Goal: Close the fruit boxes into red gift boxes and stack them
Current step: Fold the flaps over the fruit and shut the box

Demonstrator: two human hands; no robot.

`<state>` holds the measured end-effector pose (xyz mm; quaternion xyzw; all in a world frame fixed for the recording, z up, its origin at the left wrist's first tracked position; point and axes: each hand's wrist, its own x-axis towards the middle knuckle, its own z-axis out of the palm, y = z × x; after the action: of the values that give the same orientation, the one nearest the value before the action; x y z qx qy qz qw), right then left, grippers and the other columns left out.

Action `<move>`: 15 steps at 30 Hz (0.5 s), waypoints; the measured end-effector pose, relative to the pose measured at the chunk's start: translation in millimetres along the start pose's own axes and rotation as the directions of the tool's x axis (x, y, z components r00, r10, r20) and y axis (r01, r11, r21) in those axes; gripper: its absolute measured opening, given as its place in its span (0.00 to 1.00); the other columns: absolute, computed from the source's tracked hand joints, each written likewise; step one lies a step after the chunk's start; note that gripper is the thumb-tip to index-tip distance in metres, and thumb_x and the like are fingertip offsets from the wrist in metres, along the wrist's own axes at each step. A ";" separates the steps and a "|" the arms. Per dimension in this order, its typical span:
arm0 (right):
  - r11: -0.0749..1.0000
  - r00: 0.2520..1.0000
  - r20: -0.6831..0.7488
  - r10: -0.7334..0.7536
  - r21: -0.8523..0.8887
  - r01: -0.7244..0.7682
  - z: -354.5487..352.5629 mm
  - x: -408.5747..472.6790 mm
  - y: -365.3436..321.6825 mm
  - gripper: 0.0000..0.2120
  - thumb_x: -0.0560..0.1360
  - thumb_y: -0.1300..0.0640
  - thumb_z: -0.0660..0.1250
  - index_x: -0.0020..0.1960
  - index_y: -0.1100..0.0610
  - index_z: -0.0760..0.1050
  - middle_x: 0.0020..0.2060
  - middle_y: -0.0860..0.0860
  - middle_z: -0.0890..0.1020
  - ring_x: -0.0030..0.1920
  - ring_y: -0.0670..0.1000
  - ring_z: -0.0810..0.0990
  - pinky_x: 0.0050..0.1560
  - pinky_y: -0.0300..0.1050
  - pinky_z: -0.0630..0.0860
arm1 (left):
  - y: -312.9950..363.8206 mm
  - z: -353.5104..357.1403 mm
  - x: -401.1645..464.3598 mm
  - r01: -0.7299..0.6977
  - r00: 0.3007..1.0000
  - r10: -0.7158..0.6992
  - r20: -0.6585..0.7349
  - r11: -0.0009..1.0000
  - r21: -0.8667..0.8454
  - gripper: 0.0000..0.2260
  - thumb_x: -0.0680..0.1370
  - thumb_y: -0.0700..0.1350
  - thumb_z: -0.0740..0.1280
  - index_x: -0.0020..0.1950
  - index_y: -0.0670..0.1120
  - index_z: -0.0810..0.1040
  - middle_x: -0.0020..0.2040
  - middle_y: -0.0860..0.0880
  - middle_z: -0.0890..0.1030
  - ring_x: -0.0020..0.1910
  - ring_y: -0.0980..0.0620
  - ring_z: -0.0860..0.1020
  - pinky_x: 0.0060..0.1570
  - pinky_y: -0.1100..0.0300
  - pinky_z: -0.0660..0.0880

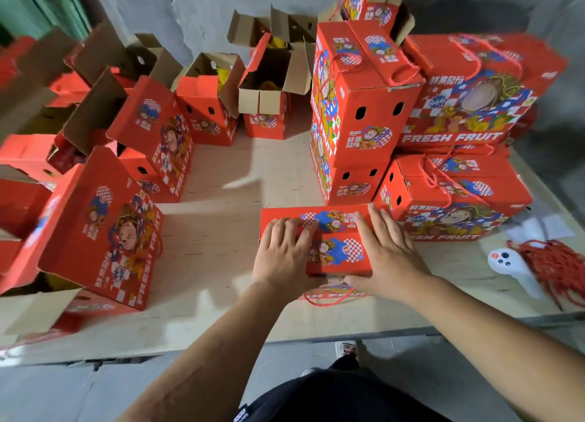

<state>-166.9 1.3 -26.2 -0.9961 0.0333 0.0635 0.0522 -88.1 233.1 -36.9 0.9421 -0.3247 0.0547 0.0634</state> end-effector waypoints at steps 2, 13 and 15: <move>1.000 0.996 0.084 -0.013 0.018 0.011 -5.5 4.6 1.2 0.61 0.65 0.21 0.59 0.81 0.46 0.26 0.80 0.49 0.27 0.81 0.53 0.29 0.78 0.55 0.40 | -3.8 0.5 3.7 -0.004 0.996 0.009 0.091 0.999 -0.051 0.54 0.66 0.77 0.68 0.84 0.54 0.54 0.80 0.45 0.61 0.81 0.41 0.56 0.82 0.41 0.45; 0.980 0.996 -0.029 -0.083 0.182 0.087 -15.1 -2.7 1.6 0.54 0.70 0.24 0.58 0.83 0.44 0.34 0.83 0.47 0.37 0.82 0.48 0.35 0.77 0.46 0.31 | -0.4 16.5 -15.3 -0.149 0.921 0.103 -0.376 0.984 -0.095 0.39 0.73 0.72 0.70 0.74 0.46 0.75 0.70 0.45 0.75 0.73 0.41 0.71 0.78 0.41 0.62; 0.950 0.990 -0.126 -0.060 0.297 0.095 -26.9 0.8 3.6 0.47 0.73 0.27 0.58 0.84 0.46 0.45 0.84 0.47 0.47 0.83 0.50 0.45 0.81 0.50 0.42 | 0.8 14.3 -15.2 -0.125 0.900 0.049 -0.432 0.981 -0.148 0.37 0.75 0.72 0.68 0.71 0.45 0.77 0.68 0.44 0.76 0.72 0.41 0.72 0.78 0.41 0.62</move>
<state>-163.1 -5.2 -0.1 -0.9789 0.0064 -0.0019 0.2042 -99.7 239.4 -53.1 0.8827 -0.3484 0.2339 0.2116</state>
